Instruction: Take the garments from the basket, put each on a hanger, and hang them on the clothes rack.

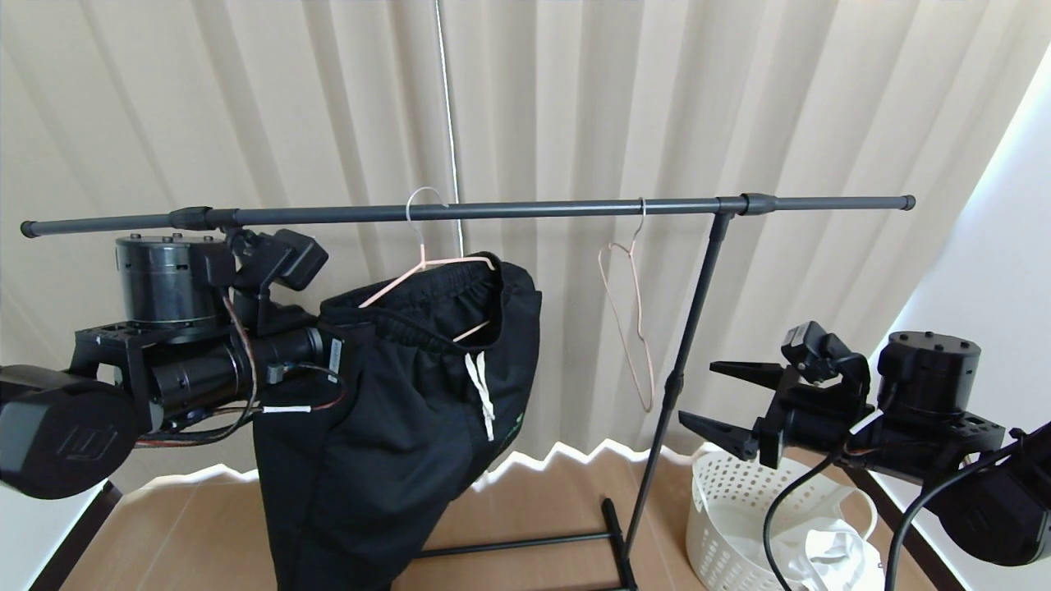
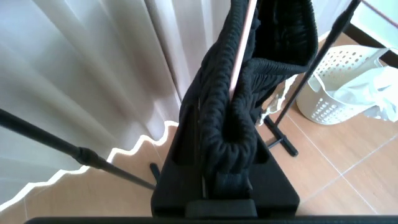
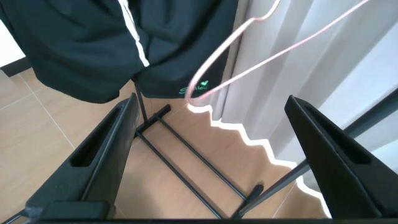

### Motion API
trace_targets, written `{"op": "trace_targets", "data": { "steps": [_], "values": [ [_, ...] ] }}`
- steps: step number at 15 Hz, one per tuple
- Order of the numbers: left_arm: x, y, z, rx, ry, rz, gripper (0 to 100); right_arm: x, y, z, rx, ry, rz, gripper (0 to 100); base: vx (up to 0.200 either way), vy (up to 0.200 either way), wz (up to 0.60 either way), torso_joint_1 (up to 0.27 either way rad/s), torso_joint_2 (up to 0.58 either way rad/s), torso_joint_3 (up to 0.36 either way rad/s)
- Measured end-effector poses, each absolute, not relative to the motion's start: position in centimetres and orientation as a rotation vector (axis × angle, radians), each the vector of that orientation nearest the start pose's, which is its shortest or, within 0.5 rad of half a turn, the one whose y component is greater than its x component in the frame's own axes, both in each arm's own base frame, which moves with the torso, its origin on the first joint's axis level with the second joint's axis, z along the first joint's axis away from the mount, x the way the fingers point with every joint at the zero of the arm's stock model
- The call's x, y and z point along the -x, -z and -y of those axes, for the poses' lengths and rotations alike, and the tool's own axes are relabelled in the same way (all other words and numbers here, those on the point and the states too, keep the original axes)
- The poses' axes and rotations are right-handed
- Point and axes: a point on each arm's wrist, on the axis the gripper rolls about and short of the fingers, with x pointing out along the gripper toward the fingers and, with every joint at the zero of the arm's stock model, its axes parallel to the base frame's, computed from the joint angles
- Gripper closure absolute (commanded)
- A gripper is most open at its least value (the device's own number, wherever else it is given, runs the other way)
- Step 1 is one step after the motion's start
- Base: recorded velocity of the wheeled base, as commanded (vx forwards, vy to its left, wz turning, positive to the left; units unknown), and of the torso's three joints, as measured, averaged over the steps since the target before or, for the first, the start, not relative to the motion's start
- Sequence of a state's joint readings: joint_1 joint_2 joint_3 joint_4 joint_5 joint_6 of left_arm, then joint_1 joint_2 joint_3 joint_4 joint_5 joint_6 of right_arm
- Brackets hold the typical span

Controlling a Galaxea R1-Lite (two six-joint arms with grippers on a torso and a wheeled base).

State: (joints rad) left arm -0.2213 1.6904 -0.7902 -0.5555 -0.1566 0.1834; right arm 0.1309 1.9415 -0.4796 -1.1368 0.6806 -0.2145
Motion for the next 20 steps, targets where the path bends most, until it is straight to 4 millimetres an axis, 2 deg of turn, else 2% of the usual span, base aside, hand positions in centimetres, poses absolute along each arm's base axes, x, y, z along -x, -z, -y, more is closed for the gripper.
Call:
{"op": "trace_targets", "data": {
  "steps": [7,14,20],
  "values": [
    [-32.1,-17.9,8.2,-0.121,0.353,-0.289,100,-29.1,-7.9,-5.2,0.107,-0.833,-0.25,0,0.0,0.0,0.0,0.0,0.0,0.0],
    [-37.1,-17.2,9.9,-0.086,0.298,-0.27,100,-29.3,-7.4,-5.3,0.107,-0.818,-0.264,0,0.0,0.0,0.0,0.0,0.0,0.0],
    [-38.6,-15.6,11.2,-0.095,0.304,-0.296,100,-29.3,-7.4,-5.2,0.108,-0.816,-0.266,0,0.0,0.0,0.0,0.0,0.0,0.0]
  ]
}}
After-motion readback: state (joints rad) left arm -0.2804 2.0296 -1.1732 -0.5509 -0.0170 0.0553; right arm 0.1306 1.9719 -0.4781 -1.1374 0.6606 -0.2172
